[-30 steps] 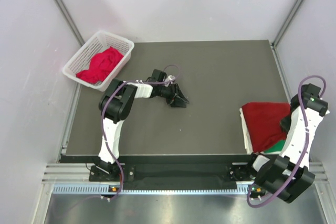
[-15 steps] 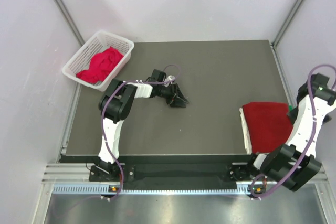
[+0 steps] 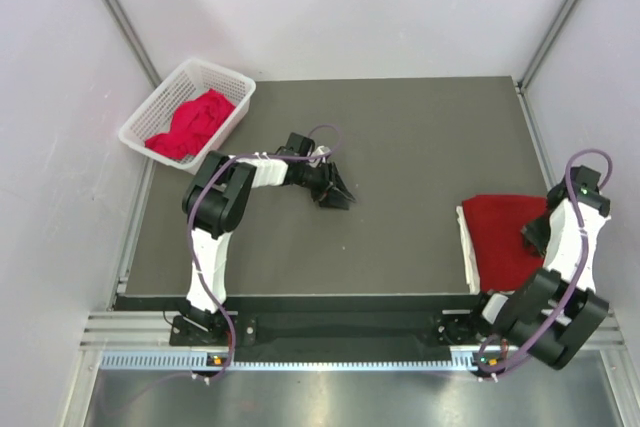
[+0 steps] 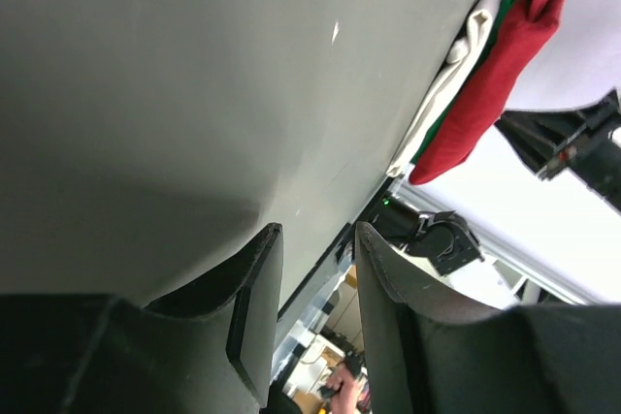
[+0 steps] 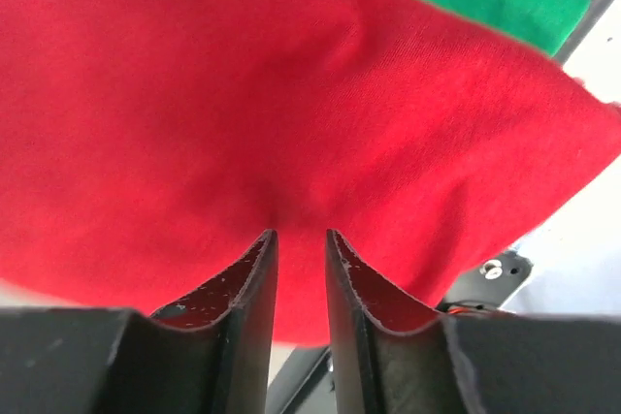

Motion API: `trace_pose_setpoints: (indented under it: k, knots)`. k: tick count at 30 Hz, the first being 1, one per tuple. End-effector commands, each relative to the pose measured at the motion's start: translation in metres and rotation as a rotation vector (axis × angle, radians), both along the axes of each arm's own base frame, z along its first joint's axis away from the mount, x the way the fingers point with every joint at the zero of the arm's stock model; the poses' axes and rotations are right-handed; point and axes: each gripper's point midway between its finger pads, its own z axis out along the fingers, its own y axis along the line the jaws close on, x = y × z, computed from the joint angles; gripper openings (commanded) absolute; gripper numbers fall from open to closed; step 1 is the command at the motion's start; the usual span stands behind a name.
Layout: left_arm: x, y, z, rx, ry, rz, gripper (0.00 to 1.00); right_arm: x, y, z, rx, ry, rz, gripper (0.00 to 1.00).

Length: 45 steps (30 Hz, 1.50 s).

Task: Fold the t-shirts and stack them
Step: Neatly place the folded tshirt to the corner

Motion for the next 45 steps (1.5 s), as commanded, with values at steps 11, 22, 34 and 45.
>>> trace_pose_setpoints:
  k: [11, 22, 34, 45]
  knots:
    - [0.001, 0.010, 0.036, 0.067, -0.087, -0.026, 0.41, 0.016, -0.073, -0.010, -0.234, 0.057, -0.132, 0.26]
    - [0.012, 0.007, 0.042, 0.080, -0.114, -0.043, 0.41, 0.003, -0.092, -0.026, -0.284, 0.141, -0.131, 0.25]
    - [0.011, 0.020, 0.051, 0.171, -0.211, -0.101, 0.41, 0.034, -0.074, 0.038, -0.325, 0.105, 0.004, 0.36]
    - [0.003, 0.022, 0.059, 0.150, -0.224, -0.097, 0.41, 0.005, 0.063, 0.008, 0.093, 0.048, 0.300, 0.00]
